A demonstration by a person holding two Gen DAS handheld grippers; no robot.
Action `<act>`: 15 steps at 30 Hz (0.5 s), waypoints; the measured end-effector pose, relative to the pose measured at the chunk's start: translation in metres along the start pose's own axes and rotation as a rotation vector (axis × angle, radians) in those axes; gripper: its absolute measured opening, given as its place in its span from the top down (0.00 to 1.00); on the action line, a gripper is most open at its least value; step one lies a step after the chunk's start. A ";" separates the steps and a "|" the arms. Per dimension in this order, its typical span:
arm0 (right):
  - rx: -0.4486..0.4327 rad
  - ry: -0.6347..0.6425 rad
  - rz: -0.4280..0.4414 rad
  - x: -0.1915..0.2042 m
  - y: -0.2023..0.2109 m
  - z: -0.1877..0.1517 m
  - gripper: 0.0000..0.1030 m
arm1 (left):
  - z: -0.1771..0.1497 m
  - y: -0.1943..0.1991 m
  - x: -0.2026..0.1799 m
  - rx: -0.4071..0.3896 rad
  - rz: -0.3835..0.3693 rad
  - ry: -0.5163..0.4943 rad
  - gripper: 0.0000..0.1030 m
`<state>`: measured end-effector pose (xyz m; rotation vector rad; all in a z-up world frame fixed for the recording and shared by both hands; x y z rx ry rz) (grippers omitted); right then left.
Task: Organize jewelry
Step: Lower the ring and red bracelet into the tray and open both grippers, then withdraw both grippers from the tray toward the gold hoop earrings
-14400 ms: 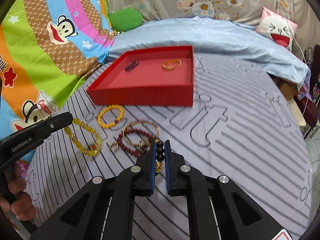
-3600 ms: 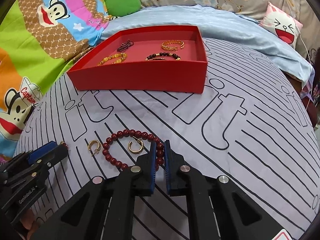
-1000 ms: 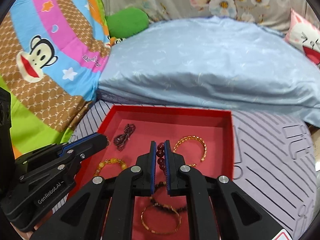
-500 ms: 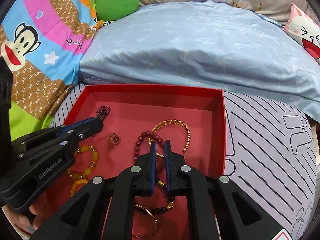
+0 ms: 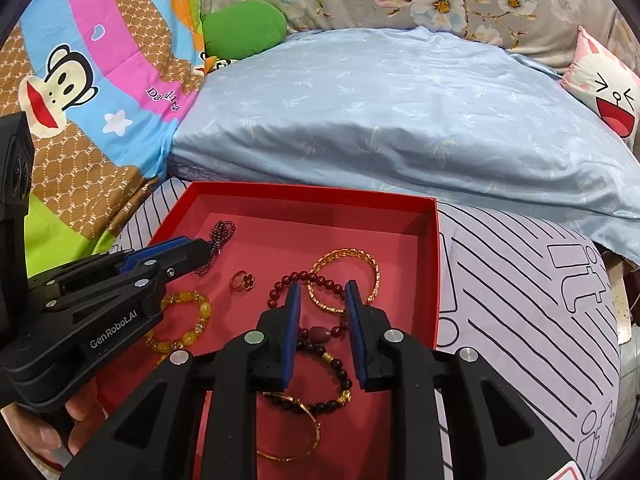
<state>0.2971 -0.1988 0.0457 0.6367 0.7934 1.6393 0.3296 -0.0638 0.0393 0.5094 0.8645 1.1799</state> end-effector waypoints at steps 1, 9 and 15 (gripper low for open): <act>-0.003 0.001 -0.001 0.001 0.003 -0.001 0.77 | -0.002 0.004 -0.001 -0.009 0.010 -0.008 0.86; -0.037 0.009 -0.006 0.013 0.033 -0.015 0.77 | -0.018 0.034 -0.008 -0.058 0.067 -0.054 0.86; -0.067 0.018 -0.010 0.025 0.063 -0.032 0.77 | -0.040 0.064 -0.014 -0.088 0.105 -0.085 0.86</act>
Point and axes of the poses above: each gripper's, at about its wrist camera, not at the fingertips, and y roughly against the way its jaws point, x to its left, z to its top, the point moved 4 cm from there along -y, roughly the way its jaws point, and after that the axes turned 11 degrees about y, right-handed, at the moved point
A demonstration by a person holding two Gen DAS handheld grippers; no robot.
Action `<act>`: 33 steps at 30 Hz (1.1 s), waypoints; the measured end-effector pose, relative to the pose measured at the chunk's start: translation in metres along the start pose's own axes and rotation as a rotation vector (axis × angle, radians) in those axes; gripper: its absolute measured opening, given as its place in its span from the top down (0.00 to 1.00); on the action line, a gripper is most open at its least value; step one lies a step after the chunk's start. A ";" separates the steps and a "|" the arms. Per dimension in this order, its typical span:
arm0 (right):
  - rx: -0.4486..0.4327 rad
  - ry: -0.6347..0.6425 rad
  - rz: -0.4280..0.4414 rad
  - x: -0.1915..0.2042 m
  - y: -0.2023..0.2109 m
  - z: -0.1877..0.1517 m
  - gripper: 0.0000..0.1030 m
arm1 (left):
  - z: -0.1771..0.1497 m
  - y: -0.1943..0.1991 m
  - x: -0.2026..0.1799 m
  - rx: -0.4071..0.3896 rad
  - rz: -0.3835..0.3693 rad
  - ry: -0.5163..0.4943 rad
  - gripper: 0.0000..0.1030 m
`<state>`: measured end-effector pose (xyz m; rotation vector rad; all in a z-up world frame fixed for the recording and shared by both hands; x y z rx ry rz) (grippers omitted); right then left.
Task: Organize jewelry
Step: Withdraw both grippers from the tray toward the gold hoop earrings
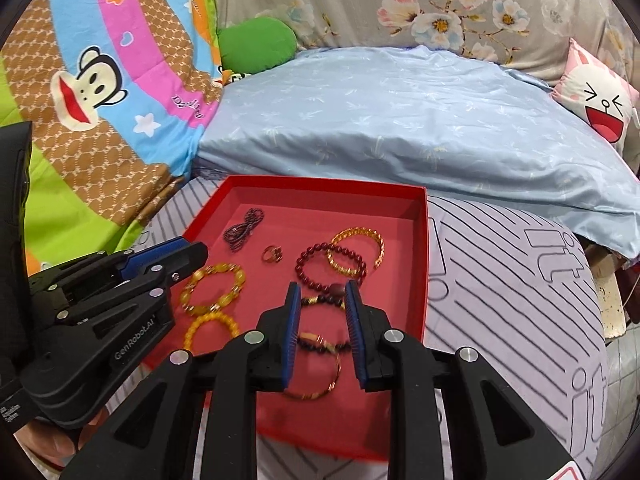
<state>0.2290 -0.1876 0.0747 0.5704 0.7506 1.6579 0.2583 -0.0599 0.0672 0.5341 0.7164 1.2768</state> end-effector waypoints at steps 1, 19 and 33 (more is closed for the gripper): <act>-0.005 0.003 -0.003 0.002 0.005 -0.003 0.77 | -0.003 0.004 0.000 -0.001 0.000 -0.002 0.86; 0.047 -0.002 -0.023 0.027 0.051 -0.124 0.77 | -0.107 0.061 0.021 0.016 0.006 0.052 0.85; 0.105 -0.026 -0.013 0.039 0.030 -0.165 0.77 | -0.167 0.066 0.038 0.033 0.002 0.128 0.76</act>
Point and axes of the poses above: each gripper's, at about its wrist camera, not at the fingertips, and y roughly against the way its jaws point, x to its left, z to its top, the point moved 4 cm from there along -y, roughly the way its jaws point, and after that the axes turned 11 degrees about y, right-handed, at the moved point
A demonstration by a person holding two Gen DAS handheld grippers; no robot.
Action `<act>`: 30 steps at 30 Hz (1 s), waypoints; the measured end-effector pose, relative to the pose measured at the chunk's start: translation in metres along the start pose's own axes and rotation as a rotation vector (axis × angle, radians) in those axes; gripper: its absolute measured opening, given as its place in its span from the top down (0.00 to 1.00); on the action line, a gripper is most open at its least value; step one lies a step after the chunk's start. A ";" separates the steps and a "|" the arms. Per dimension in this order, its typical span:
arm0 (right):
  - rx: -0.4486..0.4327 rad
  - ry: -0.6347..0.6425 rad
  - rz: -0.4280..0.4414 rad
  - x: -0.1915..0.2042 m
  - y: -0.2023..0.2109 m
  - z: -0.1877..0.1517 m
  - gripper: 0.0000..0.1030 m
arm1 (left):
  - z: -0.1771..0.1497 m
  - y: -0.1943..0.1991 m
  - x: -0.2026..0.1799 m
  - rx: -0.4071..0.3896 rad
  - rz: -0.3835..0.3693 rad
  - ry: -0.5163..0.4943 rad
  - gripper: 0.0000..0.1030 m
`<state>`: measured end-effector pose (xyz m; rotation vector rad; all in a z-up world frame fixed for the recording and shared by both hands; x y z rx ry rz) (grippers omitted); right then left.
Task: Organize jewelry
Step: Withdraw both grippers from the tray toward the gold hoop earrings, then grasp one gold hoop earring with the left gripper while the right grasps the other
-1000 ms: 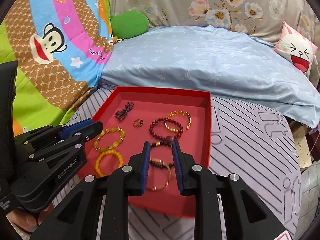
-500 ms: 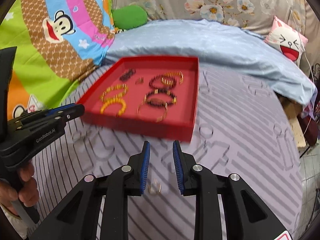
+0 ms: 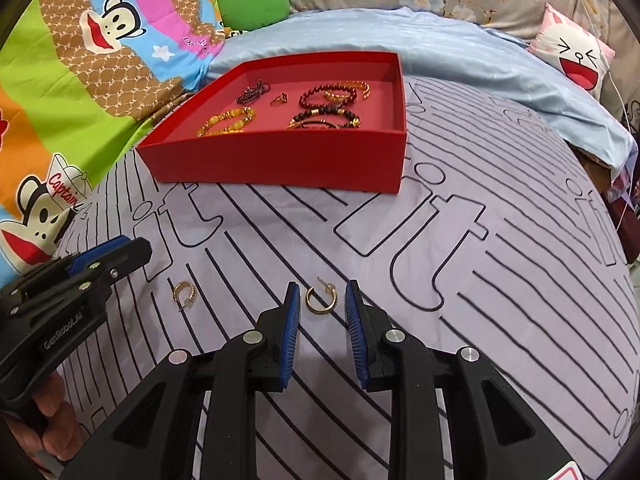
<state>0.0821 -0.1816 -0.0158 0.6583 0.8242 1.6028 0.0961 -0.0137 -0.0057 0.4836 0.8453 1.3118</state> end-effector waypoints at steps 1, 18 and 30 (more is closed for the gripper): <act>0.000 0.001 0.001 0.001 -0.001 -0.001 0.77 | -0.001 0.000 0.001 0.003 -0.003 0.006 0.76; -0.011 0.047 -0.058 0.009 0.000 -0.002 0.85 | -0.014 0.002 -0.011 0.022 -0.022 -0.028 0.74; -0.020 -0.013 -0.043 -0.005 0.008 -0.007 0.85 | -0.025 -0.008 -0.034 0.046 -0.041 -0.082 0.68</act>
Point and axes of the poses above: each gripper's, at about its wrist camera, not at the fingertips, and y roughly against the way its jaws point, x to its left, z to its top, the point moved 4 cm from there along -y, roughly the way its jaws point, and after that the axes turned 11 degrees about y, right-handed, at the moved point
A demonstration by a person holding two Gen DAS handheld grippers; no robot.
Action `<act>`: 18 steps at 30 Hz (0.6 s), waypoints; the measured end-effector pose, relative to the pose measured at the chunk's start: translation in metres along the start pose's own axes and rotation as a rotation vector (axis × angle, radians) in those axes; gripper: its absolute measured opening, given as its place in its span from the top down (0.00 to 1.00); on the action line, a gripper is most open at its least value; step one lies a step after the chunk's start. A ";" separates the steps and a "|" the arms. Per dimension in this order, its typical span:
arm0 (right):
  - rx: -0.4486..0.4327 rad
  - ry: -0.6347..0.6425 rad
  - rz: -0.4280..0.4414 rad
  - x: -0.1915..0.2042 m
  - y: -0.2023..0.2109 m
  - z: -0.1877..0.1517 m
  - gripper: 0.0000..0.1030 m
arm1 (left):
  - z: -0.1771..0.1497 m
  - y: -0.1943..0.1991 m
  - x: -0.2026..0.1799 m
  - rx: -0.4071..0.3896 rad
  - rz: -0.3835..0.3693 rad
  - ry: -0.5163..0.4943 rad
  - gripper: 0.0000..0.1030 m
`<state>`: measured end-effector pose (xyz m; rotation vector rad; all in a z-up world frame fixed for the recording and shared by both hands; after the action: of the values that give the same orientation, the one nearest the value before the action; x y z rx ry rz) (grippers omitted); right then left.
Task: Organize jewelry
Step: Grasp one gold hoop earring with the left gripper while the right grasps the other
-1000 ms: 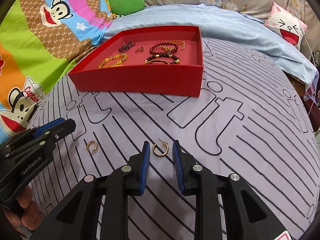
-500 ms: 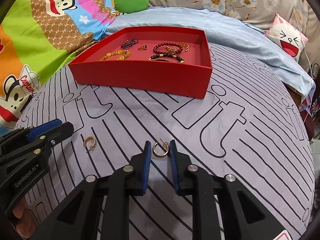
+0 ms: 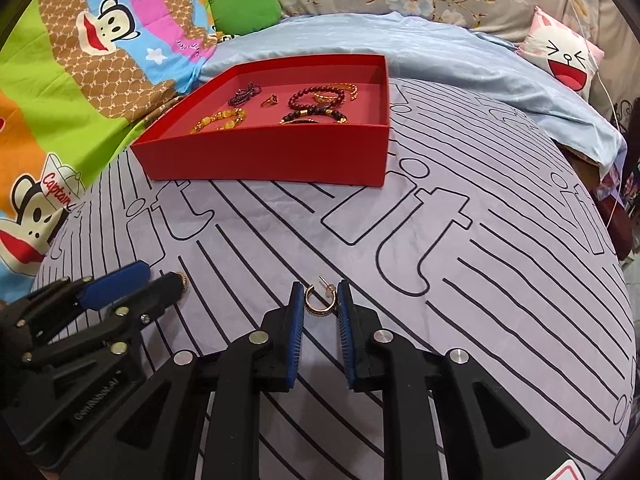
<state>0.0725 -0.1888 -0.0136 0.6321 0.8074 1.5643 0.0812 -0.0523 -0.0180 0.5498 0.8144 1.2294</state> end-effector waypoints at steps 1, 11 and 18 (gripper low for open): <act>0.000 -0.001 0.000 0.000 0.000 0.000 0.85 | 0.000 -0.002 -0.001 0.005 0.006 -0.003 0.68; 0.001 -0.009 0.008 0.000 -0.002 -0.002 0.85 | 0.000 -0.007 -0.009 0.008 0.035 -0.038 0.70; 0.000 -0.009 0.009 0.000 -0.002 -0.003 0.85 | 0.001 -0.007 -0.007 0.006 0.050 -0.037 0.84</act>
<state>0.0713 -0.1892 -0.0164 0.6433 0.7985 1.5689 0.0853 -0.0610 -0.0209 0.5987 0.7772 1.2593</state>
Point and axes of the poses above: each gripper's, at about its wrist camera, not at the fingertips, and y roughly against the way its jaws point, x to its left, z to its top, the point moved 4 cm from there along -y, roughly the way its jaws point, and after that the axes turned 11 degrees about y, right-handed, at the moved point
